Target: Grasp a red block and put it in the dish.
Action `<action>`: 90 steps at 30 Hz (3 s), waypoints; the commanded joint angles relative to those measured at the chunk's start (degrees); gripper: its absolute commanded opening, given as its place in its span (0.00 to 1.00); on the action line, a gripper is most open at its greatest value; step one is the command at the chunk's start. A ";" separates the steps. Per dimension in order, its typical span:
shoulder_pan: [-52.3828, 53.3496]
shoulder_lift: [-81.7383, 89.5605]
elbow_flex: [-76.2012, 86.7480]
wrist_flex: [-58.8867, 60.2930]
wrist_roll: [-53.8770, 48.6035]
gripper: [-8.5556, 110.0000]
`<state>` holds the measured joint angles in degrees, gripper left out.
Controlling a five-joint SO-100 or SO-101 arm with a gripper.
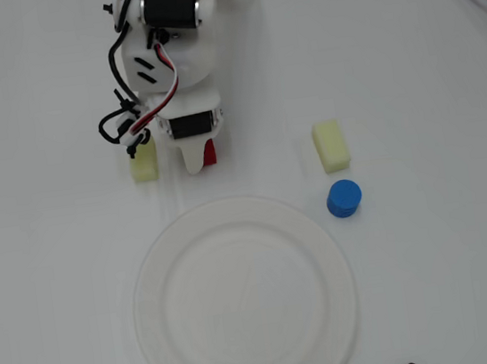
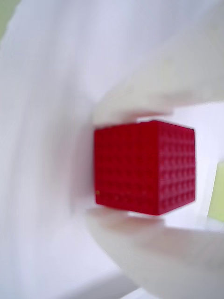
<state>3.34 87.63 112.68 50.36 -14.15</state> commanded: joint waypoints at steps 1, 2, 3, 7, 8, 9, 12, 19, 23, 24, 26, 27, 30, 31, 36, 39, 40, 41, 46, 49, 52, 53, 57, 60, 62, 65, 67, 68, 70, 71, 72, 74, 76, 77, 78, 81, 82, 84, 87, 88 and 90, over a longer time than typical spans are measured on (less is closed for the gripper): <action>-0.44 2.55 -1.67 -0.18 -1.05 0.07; -0.53 3.16 -1.67 -0.18 -1.14 0.07; -0.53 3.96 -1.76 -0.18 -1.14 0.07; -0.26 8.61 -1.76 -0.26 -1.23 0.07; -0.26 9.84 -2.02 -0.26 -1.05 0.07; -0.18 10.99 -2.29 -0.26 -0.97 0.07; -0.09 13.18 -4.13 -0.35 -1.05 0.07; 0.26 11.87 -6.59 -15.29 -3.60 0.07; -1.76 3.69 -16.61 -15.91 -4.31 0.07; -2.29 1.32 -19.51 -15.91 -4.31 0.07; -3.08 -3.60 -25.22 -15.56 -4.31 0.07; -3.52 -6.06 -28.21 -15.03 -4.39 0.07; -4.83 -13.62 -37.97 -11.07 -3.60 0.07; -5.27 -15.91 -41.04 -9.67 -3.16 0.07; -7.03 -23.91 -50.71 -4.66 -1.93 0.07; -7.82 -26.02 -51.42 -4.31 -1.93 0.07; -8.00 -26.54 -51.42 -4.31 -1.93 0.07; -8.17 -26.98 -51.42 -4.22 -1.93 0.07; -9.58 -28.83 -51.42 -2.11 -2.64 0.07; -10.11 -29.44 -51.42 -1.23 -2.99 0.07; -10.20 -29.62 -51.68 0.00 -3.78 0.08; -10.20 -29.71 -52.29 0.88 -3.87 0.08; -10.02 -31.11 -58.18 7.38 -4.22 0.16; -9.76 -33.75 -66.45 14.50 -3.78 0.24; -9.49 -37.35 -76.11 21.71 -2.99 0.27; -9.05 -48.96 -102.74 36.74 -2.90 0.29; -8.88 -56.60 -119.88 43.59 -5.45 0.30; -8.79 -55.37 -119.44 44.82 -5.01 0.31; -8.26 -54.67 -122.52 47.55 -4.57 0.31; -7.82 -53.35 -122.52 48.52 -3.60 0.31; -7.29 -51.86 -122.52 49.57 -2.90 0.31; -6.33 -48.87 -122.52 51.94 -1.76 0.32; -5.54 -45.79 -122.52 55.28 -0.88 0.32; -5.36 -44.03 -122.52 57.13 -0.44 0.32; -5.27 -42.28 -122.43 59.06 -0.09 0.32; -5.27 -34.45 -117.60 61.08 1.14 0.30; -5.27 -30.06 -112.59 61.00 1.32 0.30; -6.24 -21.01 -101.43 60.91 1.14 0.30; -8.26 -9.14 -87.36 60.91 0.53 0.29; -8.79 -5.63 -83.23 60.91 0.79 0.29; -9.84 1.14 -75.06 60.91 1.32 0.29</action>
<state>-5.71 75.94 31.03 105.56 -13.10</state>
